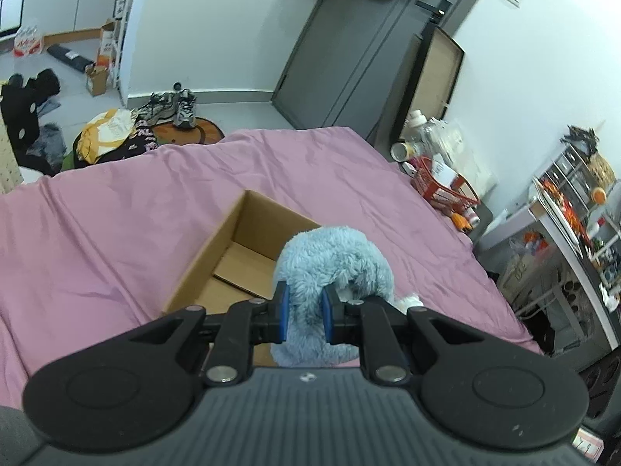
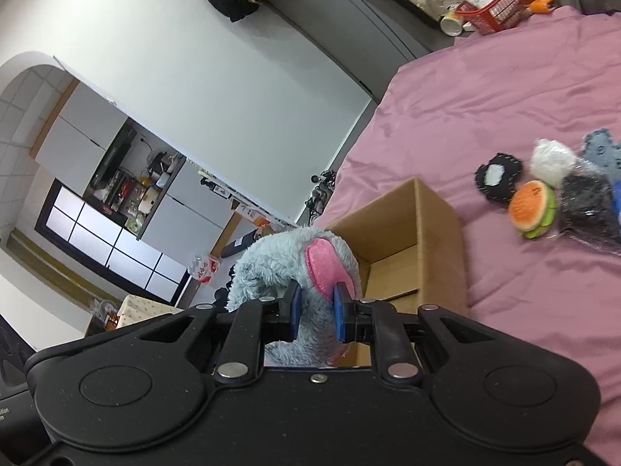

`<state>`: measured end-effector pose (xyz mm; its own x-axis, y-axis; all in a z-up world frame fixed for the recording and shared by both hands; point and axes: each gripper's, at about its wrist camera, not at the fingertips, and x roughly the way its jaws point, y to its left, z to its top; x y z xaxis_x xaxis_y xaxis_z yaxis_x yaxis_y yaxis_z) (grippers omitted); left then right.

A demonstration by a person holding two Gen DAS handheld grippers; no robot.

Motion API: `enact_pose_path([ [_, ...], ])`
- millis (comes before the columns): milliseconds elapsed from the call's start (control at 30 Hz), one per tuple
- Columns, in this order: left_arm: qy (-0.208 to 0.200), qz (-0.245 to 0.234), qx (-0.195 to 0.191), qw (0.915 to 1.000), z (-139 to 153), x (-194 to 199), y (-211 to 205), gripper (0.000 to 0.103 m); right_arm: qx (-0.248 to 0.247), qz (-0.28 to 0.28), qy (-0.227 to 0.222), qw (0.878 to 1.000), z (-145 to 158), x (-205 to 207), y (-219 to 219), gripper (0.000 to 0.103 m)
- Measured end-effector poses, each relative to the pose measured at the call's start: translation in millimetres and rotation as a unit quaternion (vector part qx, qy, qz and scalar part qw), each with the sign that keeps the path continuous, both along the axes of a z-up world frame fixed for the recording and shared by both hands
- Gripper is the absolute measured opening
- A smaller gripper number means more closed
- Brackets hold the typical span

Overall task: Organize soft objects
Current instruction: 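Lift the grey plush and carry it over the cardboard box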

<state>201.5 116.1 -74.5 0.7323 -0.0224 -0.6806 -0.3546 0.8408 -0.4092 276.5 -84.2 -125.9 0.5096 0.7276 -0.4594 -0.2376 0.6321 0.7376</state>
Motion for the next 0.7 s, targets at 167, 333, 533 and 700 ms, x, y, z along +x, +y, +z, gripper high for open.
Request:
enact_pose_path([
  [167, 0.005, 0.007, -0.013, 0.9999, -10, 3, 24, 0.016, -0.012, 0.004, 0.0, 1.0, -3, 1, 22, 0.017],
  [333, 0.018, 0.013, -0.032, 0.9992, -22, 12, 44, 0.016, -0.029, 0.01, -0.006, 0.999, -8, 4, 38, 0.017],
  [533, 0.05, 0.014, -0.051, 0.9973, -40, 29, 58, 0.016, -0.048, 0.008, 0.012, 0.999, -20, 12, 49, 0.017],
  [700, 0.067, 0.012, -0.06, 0.9958, -53, 38, 66, 0.016, -0.057, 0.012, 0.028, 0.998, -27, 16, 54, 0.018],
])
